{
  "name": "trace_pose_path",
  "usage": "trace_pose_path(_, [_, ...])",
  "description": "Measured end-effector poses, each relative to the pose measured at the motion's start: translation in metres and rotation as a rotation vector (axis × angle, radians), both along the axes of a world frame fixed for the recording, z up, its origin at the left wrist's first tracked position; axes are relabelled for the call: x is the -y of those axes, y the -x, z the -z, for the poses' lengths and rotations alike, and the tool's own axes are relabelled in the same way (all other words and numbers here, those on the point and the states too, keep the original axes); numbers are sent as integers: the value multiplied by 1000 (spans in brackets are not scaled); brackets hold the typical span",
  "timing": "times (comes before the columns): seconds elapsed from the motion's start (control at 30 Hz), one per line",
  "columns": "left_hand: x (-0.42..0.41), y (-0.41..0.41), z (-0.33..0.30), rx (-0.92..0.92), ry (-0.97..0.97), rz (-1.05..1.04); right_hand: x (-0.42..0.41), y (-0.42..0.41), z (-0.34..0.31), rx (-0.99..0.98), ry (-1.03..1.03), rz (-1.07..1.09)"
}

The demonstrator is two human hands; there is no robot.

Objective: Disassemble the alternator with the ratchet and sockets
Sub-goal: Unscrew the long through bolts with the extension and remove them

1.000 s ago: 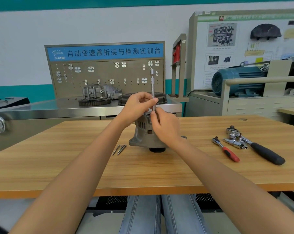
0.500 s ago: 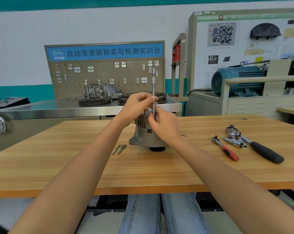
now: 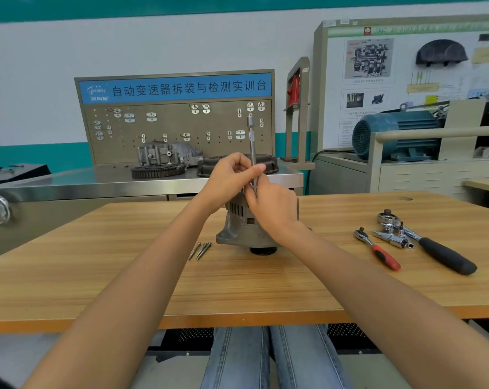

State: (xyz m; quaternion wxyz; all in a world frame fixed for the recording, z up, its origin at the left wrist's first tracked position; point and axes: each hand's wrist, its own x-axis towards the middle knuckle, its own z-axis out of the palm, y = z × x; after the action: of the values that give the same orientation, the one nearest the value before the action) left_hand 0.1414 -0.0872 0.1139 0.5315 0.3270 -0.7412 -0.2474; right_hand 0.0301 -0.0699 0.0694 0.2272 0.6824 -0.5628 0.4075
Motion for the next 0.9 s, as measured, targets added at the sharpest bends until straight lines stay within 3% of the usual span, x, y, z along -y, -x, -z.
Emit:
trace_pose_path(0.33, [-7, -2, -2, 31, -8, 73, -5, -4, 0, 13, -30, 78])
trace_pose_path(0.9, [-5, 1, -3, 43, -33, 20, -8, -4, 1, 55, -41, 59])
